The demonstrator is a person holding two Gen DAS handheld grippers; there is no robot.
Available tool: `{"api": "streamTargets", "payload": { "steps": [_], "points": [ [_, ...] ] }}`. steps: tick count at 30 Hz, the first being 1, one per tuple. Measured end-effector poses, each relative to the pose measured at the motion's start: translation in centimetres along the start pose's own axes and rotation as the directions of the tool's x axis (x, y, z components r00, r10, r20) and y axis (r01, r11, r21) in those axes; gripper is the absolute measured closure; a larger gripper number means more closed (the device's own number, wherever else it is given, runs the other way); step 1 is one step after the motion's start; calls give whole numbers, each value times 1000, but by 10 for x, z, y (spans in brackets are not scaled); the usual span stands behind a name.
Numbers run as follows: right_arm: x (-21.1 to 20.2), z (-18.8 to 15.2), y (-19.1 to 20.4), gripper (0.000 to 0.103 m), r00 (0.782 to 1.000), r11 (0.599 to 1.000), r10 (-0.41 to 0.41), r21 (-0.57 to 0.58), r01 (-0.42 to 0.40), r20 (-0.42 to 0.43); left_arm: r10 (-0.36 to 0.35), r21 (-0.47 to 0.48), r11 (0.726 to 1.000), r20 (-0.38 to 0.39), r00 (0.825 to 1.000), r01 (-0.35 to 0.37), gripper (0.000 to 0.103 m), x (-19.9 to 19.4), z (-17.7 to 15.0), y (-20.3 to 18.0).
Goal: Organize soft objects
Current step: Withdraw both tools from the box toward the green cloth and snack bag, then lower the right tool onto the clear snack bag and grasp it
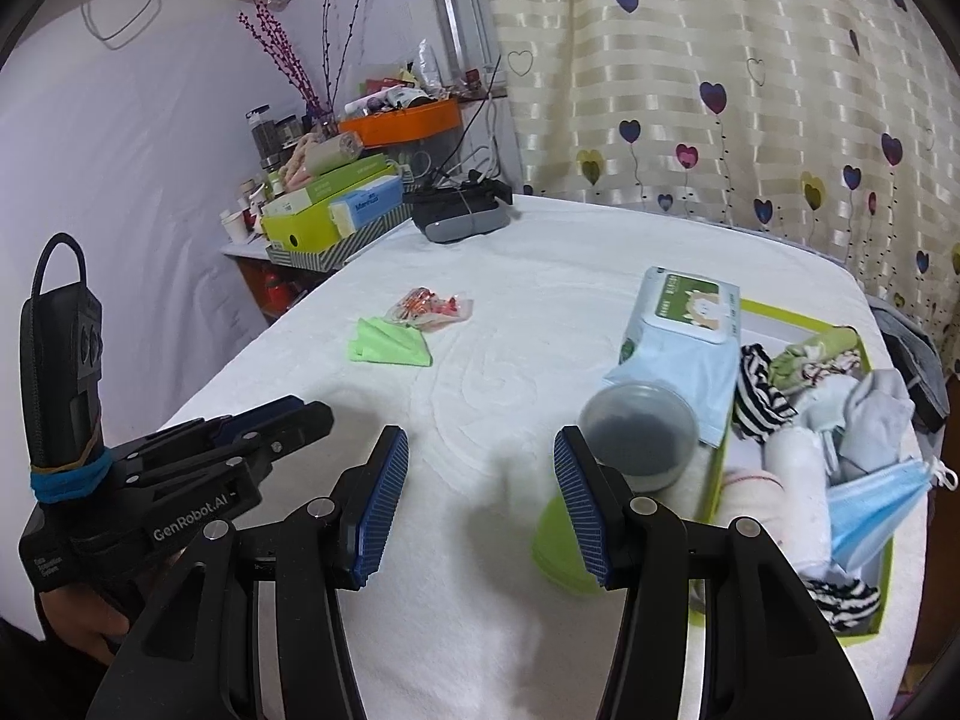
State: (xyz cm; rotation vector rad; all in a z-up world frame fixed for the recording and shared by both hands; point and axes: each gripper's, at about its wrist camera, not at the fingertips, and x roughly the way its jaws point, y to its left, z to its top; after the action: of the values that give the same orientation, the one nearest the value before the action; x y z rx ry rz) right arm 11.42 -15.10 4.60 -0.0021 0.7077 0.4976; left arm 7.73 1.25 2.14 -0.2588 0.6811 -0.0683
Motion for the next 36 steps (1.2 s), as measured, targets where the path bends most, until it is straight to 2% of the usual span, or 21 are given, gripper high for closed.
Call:
{"api": "streamTargets", "payload": {
  "steps": [15,24,36],
  "points": [
    [49,32,29,51,997,997,57,-41,-60,-52,83,-93,992,-2,997,-83,77,6,12,59],
    [80,53,49,51,991,993,100,-57,-106,-91,120,-101,988,6,993,-119,76,8,21,83],
    [123,76,67,51,981,991,111,-64,-122,-157,121,-127,984,-25,992,-124,76,18,28,113]
  ]
}}
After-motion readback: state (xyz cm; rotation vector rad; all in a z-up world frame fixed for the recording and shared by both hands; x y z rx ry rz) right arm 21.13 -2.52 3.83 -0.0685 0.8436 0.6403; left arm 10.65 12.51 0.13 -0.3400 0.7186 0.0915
